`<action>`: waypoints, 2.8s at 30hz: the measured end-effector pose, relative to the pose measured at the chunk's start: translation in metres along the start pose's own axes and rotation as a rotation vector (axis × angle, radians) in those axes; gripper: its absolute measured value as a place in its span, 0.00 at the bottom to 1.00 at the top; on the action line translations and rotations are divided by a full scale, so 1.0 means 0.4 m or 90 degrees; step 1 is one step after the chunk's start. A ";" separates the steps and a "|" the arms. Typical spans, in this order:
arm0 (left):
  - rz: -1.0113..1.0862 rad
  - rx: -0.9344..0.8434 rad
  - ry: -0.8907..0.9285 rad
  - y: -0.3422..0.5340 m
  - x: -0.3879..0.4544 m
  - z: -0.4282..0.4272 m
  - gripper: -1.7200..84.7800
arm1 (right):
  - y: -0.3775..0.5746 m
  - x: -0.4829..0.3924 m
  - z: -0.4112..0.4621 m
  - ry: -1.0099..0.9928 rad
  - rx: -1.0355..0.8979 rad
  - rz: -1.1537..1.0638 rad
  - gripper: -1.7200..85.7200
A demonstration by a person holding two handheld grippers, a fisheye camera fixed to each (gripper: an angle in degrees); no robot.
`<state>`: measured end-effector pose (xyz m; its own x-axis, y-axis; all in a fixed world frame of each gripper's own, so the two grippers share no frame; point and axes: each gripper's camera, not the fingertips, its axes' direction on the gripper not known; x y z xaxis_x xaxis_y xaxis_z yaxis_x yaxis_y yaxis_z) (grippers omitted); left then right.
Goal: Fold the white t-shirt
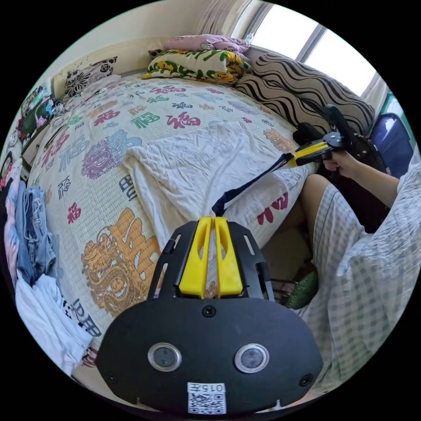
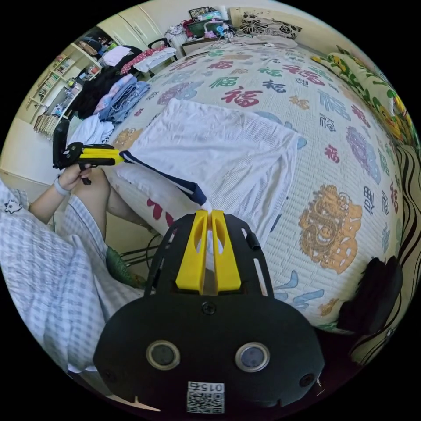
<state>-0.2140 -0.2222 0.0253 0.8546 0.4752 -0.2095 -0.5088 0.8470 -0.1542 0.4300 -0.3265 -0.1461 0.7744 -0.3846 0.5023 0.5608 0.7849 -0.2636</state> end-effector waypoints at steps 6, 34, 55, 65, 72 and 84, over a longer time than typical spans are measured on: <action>-0.016 -0.067 -0.012 0.035 0.015 0.074 0.03 | 0.058 0.003 0.099 0.017 -0.054 -0.017 0.04; -0.244 0.078 0.066 0.006 -0.245 0.001 0.10 | 0.060 0.325 0.115 -0.145 0.116 0.261 0.07; -0.347 0.053 0.039 -0.098 -0.453 0.189 0.04 | -0.101 0.454 0.248 -0.125 0.072 0.384 0.07; -0.203 0.027 0.048 0.062 -0.180 0.043 0.09 | -0.001 0.146 0.226 -0.128 -0.004 0.184 0.10; -0.158 -0.103 0.059 0.091 -0.032 0.194 0.08 | -0.038 0.045 0.310 -0.064 -0.062 0.163 0.07; -0.150 -0.112 -0.006 0.108 -0.007 0.190 0.03 | -0.078 -0.013 0.269 -0.059 -0.066 0.194 0.08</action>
<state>-0.2304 -0.1687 0.0927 0.9518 0.2735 -0.1385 -0.3057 0.8803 -0.3629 0.3769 -0.2966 -0.0518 0.8839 -0.0896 0.4590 0.3375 0.8017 -0.4934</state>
